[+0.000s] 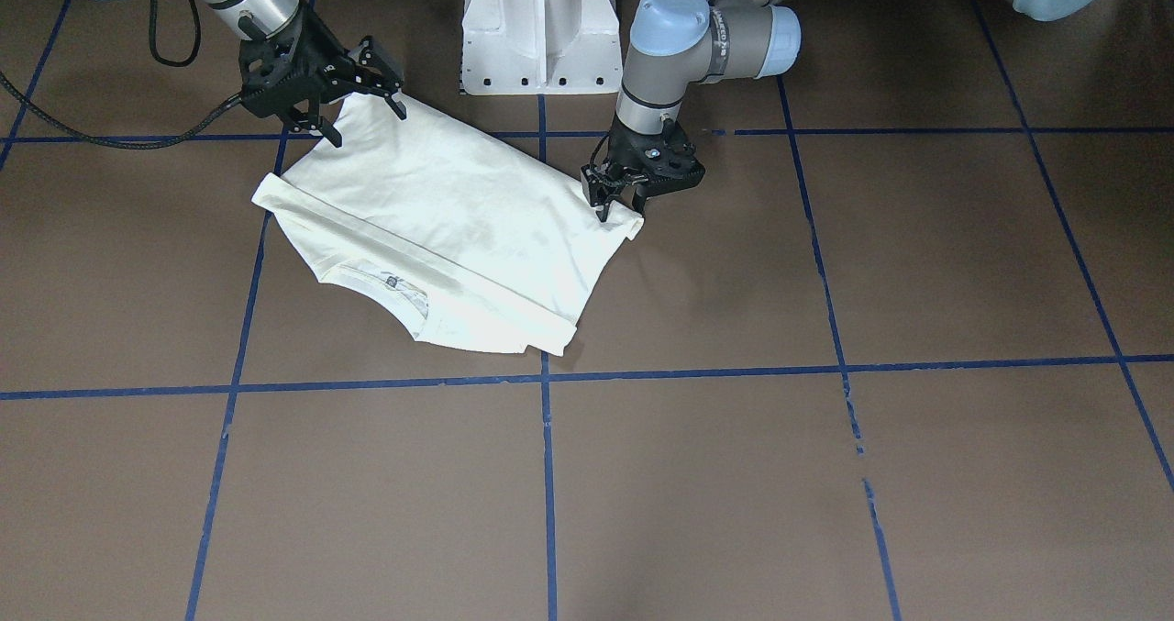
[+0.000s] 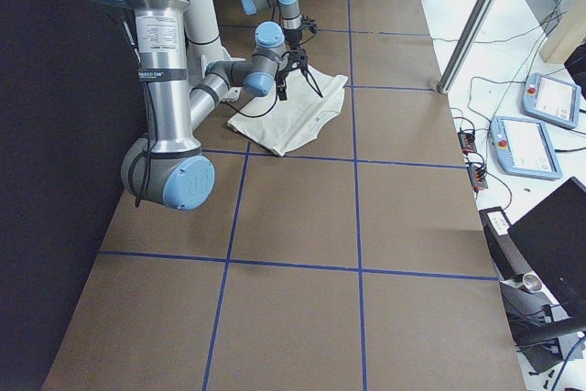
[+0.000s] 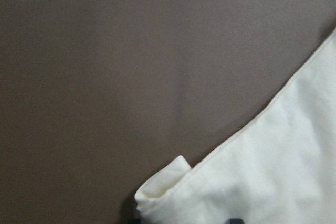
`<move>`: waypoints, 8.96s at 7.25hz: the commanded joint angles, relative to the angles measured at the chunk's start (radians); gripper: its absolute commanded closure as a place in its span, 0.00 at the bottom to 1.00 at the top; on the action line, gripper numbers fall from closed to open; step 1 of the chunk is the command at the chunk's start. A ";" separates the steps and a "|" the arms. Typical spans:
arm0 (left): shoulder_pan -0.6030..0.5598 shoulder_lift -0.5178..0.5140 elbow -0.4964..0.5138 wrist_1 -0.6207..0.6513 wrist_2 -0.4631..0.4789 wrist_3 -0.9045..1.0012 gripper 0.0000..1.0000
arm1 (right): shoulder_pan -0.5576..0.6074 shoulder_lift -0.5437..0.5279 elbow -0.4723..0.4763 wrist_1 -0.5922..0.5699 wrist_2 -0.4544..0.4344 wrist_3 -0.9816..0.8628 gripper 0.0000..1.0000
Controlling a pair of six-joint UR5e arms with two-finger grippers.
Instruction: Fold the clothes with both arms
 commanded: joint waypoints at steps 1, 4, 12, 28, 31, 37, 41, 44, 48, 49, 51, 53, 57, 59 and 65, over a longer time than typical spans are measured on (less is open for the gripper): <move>-0.021 -0.005 0.003 -0.005 -0.002 0.002 1.00 | 0.000 0.000 -0.001 0.000 0.000 0.000 0.00; -0.122 -0.026 0.022 -0.010 -0.003 0.015 1.00 | 0.007 -0.004 -0.001 0.002 0.001 0.000 0.00; -0.355 -0.468 0.859 -0.498 0.043 0.313 0.85 | 0.025 -0.004 -0.015 -0.006 0.000 0.002 0.00; -0.377 -0.001 -0.086 0.105 -0.135 0.591 0.00 | -0.121 0.528 -0.426 -0.595 -0.166 -0.179 0.00; -0.363 0.000 -0.084 0.103 -0.141 0.563 0.00 | -0.133 0.519 -0.429 -0.627 -0.166 -0.179 0.00; -0.361 -0.001 -0.086 0.100 -0.155 0.561 0.00 | -0.139 0.506 -0.443 -0.632 -0.167 -0.179 0.00; -0.351 -0.008 -0.087 0.099 -0.158 0.526 0.00 | -0.116 0.502 -0.434 -0.676 -0.167 -0.201 0.00; -0.349 -0.012 -0.089 0.099 -0.158 0.525 0.00 | -0.069 0.467 -0.412 -0.676 -0.164 -0.219 0.00; -0.337 -0.015 -0.090 0.099 -0.158 0.509 0.00 | 0.002 0.330 -0.270 -0.675 -0.161 -0.316 0.00; -0.337 -0.014 -0.101 0.102 -0.158 0.511 0.00 | 0.020 0.371 -0.270 -0.666 -0.143 -0.318 0.00; -0.338 -0.011 -0.104 0.103 -0.158 0.517 0.00 | 0.045 0.498 -0.332 -0.660 -0.130 -0.324 0.00; -0.338 -0.006 -0.104 0.103 -0.158 0.520 0.00 | 0.042 0.615 -0.526 -0.568 -0.129 -0.322 0.00; -0.338 -0.001 -0.104 0.100 -0.164 0.520 0.00 | -0.003 0.585 -0.561 -0.583 -0.095 -0.318 0.00; -0.338 -0.001 -0.104 0.100 -0.166 0.518 0.00 | -0.004 0.580 -0.560 -0.607 -0.089 -0.318 0.00; -0.337 -0.014 -0.104 0.100 -0.169 0.511 0.00 | 0.072 0.527 -0.575 -0.609 -0.072 -0.325 0.00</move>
